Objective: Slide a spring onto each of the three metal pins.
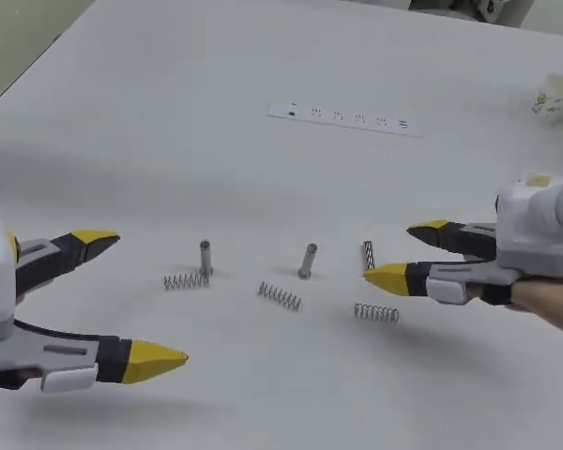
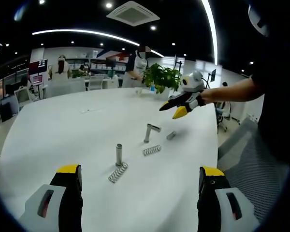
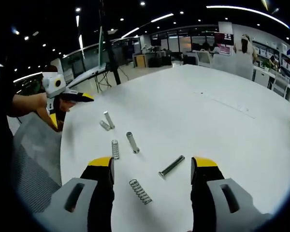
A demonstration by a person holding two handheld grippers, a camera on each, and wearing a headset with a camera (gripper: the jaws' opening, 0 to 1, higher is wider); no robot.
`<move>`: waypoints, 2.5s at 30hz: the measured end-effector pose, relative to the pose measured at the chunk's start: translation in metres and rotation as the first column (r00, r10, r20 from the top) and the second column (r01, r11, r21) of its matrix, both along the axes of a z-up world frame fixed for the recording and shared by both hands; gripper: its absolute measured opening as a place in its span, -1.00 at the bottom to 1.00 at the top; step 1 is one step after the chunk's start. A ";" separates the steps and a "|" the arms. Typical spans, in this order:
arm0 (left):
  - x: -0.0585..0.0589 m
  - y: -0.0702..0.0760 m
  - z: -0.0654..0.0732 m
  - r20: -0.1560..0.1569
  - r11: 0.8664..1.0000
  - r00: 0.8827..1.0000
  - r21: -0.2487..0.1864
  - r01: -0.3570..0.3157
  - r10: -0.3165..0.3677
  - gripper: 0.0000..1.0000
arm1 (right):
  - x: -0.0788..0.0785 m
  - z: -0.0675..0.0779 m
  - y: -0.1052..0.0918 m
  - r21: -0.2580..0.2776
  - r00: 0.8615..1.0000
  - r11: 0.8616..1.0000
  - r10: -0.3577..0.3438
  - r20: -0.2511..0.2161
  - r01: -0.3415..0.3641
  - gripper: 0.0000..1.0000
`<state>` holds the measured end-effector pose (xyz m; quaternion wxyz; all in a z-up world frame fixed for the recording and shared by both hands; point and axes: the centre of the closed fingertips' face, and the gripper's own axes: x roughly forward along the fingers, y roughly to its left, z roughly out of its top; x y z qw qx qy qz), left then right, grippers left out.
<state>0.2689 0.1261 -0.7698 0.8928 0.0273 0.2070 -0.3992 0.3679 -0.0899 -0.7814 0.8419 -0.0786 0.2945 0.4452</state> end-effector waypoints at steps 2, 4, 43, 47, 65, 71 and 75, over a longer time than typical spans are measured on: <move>-0.001 0.000 -0.001 -0.005 1.000 1.000 0.002 0.003 -0.003 0.97 | 0.005 -0.004 -0.002 -0.008 0.999 1.000 -0.031 -0.032 0.031 0.22; -0.003 0.001 -0.003 -0.005 1.000 1.000 0.010 0.003 -0.003 0.97 | 0.012 -0.007 -0.003 0.002 0.993 0.996 -0.085 -0.082 0.086 0.10; -0.007 0.005 -0.009 -0.029 1.000 1.000 0.007 -0.008 0.008 0.97 | 0.047 -0.069 -0.008 -0.233 0.861 0.925 -0.368 -0.352 0.300 -0.74; -0.006 0.006 -0.011 -0.033 1.000 0.999 0.006 -0.010 0.010 0.97 | 0.047 -0.068 -0.009 -0.237 0.856 0.919 -0.382 -0.349 0.314 -0.80; -0.004 0.003 -0.009 -0.029 1.000 1.000 0.010 -0.006 0.006 0.97 | 0.031 -0.061 -0.011 -0.191 0.867 0.932 -0.356 -0.348 0.307 -0.90; -0.006 0.002 -0.011 -0.032 1.000 0.999 0.017 -0.004 0.005 0.97 | 0.030 -0.052 -0.014 -0.159 0.889 0.941 -0.335 -0.313 0.298 -0.90; -0.007 0.001 -0.011 -0.031 1.000 1.000 0.017 -0.003 0.004 0.97 | 0.028 -0.048 -0.014 -0.143 0.903 0.947 -0.319 -0.288 0.289 -0.90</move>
